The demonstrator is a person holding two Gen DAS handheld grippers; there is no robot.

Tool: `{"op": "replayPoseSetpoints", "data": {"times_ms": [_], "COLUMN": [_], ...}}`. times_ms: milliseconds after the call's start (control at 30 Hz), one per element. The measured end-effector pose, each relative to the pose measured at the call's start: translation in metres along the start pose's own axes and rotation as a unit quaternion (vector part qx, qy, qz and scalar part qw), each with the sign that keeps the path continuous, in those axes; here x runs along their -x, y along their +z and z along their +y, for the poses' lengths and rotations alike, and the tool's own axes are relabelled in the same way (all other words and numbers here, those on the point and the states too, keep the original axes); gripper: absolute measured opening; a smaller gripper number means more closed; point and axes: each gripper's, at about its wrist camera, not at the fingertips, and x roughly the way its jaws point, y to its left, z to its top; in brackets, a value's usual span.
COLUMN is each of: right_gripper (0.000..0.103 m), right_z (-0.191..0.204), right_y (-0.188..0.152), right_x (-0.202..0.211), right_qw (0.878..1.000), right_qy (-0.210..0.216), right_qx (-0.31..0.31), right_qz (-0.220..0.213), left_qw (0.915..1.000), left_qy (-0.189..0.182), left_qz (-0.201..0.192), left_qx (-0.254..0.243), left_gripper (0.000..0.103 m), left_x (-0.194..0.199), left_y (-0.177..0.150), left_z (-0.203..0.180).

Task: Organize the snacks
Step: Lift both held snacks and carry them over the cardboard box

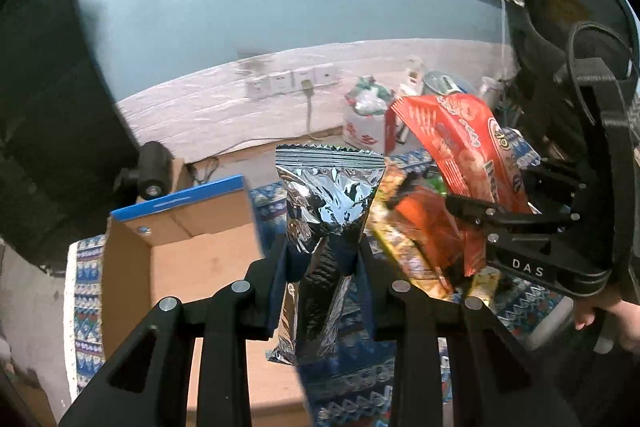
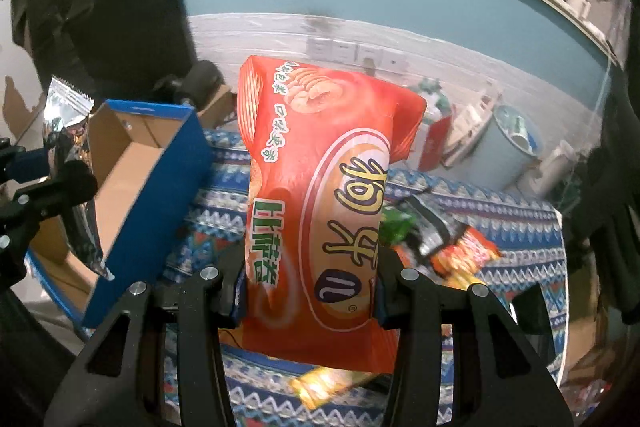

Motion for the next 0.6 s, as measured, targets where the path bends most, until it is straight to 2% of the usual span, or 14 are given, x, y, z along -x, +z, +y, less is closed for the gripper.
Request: {"op": "replayPoseSetpoints", "data": {"times_ms": [433,600], "right_gripper": [0.045,0.045], "right_z": [0.078,0.106], "right_y": [0.030,0.039], "right_x": [-0.021,-0.029], "right_qw": [0.998,0.996], "right_qy": [0.044,0.058], "right_qx": [0.052,0.071], "right_qz": [0.003,0.005], "left_qw": [0.9973,0.9944], "left_qy": [0.040,0.069], "left_qz": [0.005,0.006], "left_qx": [0.062,0.080], "left_gripper": [0.031,0.031], "left_x": [0.008,0.009], "left_y": [-0.026,-0.037], "left_z": [0.071,0.100]}}
